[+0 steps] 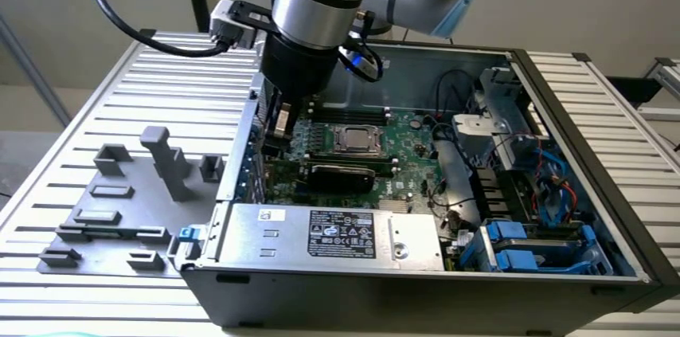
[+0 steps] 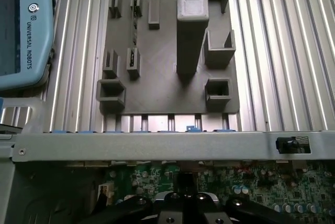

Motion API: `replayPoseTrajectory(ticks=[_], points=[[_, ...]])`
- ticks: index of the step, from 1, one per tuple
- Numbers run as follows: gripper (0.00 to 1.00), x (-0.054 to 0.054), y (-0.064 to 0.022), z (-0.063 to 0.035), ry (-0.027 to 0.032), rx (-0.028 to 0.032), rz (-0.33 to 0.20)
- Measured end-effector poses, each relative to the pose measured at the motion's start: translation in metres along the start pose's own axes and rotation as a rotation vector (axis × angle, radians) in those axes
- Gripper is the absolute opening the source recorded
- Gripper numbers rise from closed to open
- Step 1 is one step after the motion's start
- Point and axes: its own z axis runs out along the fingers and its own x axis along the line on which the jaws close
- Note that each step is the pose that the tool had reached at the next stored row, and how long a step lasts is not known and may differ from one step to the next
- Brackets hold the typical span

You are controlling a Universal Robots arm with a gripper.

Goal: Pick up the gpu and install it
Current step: 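Press down on the gpu until it lock into place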

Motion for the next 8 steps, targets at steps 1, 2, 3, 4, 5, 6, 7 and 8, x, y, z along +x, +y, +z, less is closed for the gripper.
replayPoseTrajectory(ticks=[1,2,3,4,5,6,7,8], points=[[0.11,-0.0005,0.0001,0.0001,-0.0013,-0.0002,0.004],[0.11,-0.0010,0.0001,0.0000,-0.0022,-0.0004,0.007],[0.11,-0.0017,0.0001,0.0000,-0.0030,-0.0006,0.010],[0.11,-0.0021,0.0001,0.0000,-0.0038,-0.0009,0.013],[0.11,-0.0025,0.0001,0.0000,-0.0047,-0.0011,0.016],[0.11,-0.0027,0.0001,0.0000,-0.0054,-0.0013,0.019],[0.11,-0.0028,0.0002,0.0000,-0.0062,-0.0017,0.021],[0.11,-0.0029,0.0002,0.0000,-0.0070,-0.0022,0.025]])
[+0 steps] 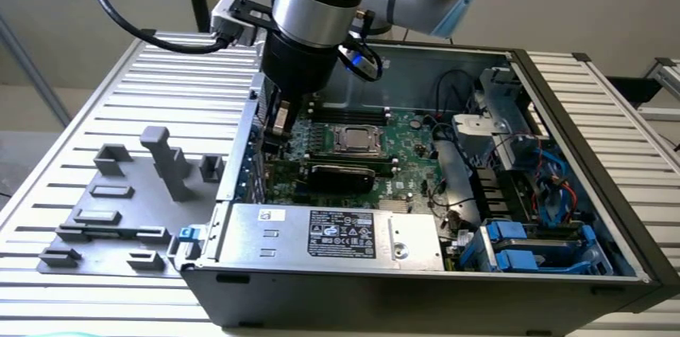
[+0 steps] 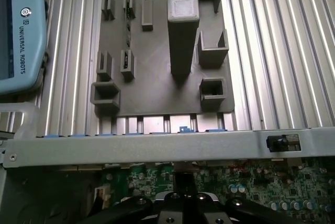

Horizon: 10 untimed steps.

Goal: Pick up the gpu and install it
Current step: 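Press down on the gpu until it lock into place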

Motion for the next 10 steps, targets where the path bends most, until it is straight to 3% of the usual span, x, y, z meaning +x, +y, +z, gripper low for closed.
replayPoseTrajectory(ticks=[7,10], points=[[0.11,-0.0021,0.0003,0.0000,-0.0052,-0.0034,0.019],[0.11,-0.0021,0.0003,-0.0002,-0.0040,-0.0064,0.022]])
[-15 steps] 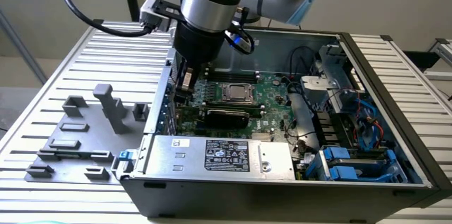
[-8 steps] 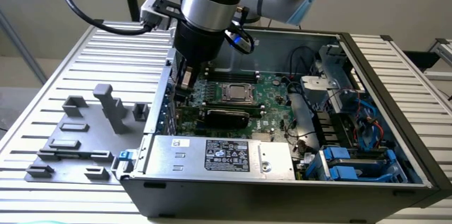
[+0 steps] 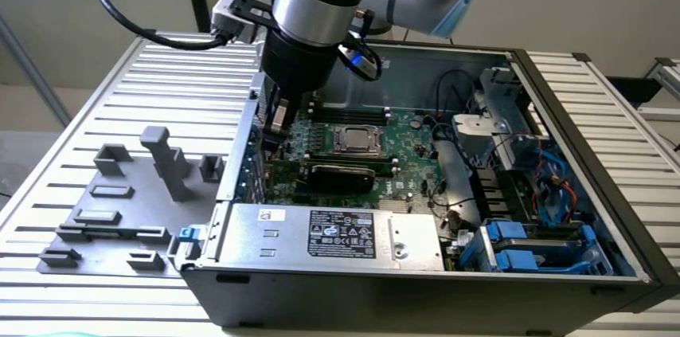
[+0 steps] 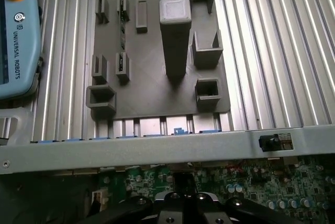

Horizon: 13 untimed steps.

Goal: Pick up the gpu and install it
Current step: 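Press down on the gpu until it lock into place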

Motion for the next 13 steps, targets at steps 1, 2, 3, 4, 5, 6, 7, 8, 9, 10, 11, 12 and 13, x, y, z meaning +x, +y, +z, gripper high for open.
replayPoseTrajectory(ticks=[1,2,3,4,5,6,7,8,9,10,11,12,13], points=[[0.11,0.0000,0.0000,0.0000,0.0006,-0.0008,0.001],[0.11,-0.0001,0.0000,0.0000,0.0012,-0.0013,0.003],[0.11,-0.0002,0.0000,-0.0001,0.0020,-0.0017,0.005],[0.11,-0.0003,-0.0001,-0.0002,0.0035,-0.0023,0.006],[0.11,-0.0003,0.0000,-0.0007,0.0063,-0.0032,0.008],[0.11,-0.0004,-0.0001,-0.0014,0.0102,-0.0040,0.010],[0.11,-0.0004,-0.0007,-0.0022,0.0149,-0.0046,0.012],[0.11,-0.0005,-0.0015,-0.0029,0.0201,-0.0051,0.015],[0.11,-0.0006,-0.0022,-0.0034,0.0245,-0.0052,0.017],[0.11,-0.0006,-0.0024,-0.0034,0.0285,-0.0047,0.019],[0.11,-0.0006,-0.0025,-0.0033,0.0317,-0.0043,0.020],[0.11,-0.0005,-0.0025,-0.0033,0.0343,-0.0041,0.022],[0.11,-0.0006,-0.0026,-0.0033,0.0365,-0.0040,0.023]])
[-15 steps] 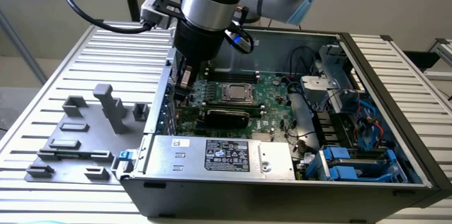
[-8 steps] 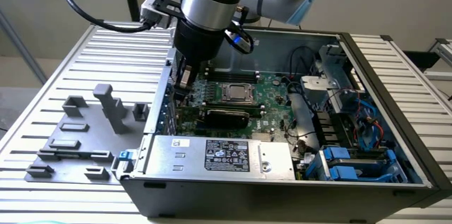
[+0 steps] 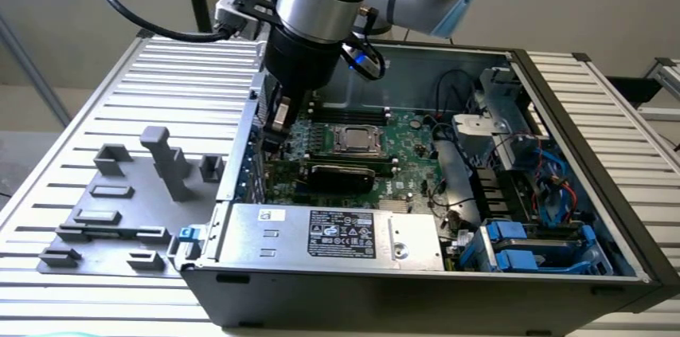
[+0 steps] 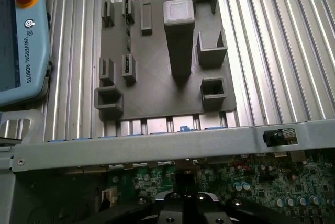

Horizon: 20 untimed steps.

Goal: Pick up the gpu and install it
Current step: 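Press down on the gpu until it lock into place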

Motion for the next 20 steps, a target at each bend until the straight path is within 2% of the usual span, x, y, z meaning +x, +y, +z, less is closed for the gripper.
replayPoseTrajectory(ticks=[2,8,20], points=[[0.11,-0.0001,0.0001,0.0003,0.0026,0.0001,0.003],[0.11,-0.0001,0.0008,0.0037,0.0014,-0.0003,0.009],[0.11,-0.0029,0.0015,0.0050,-0.0048,-0.0019,0.028]])
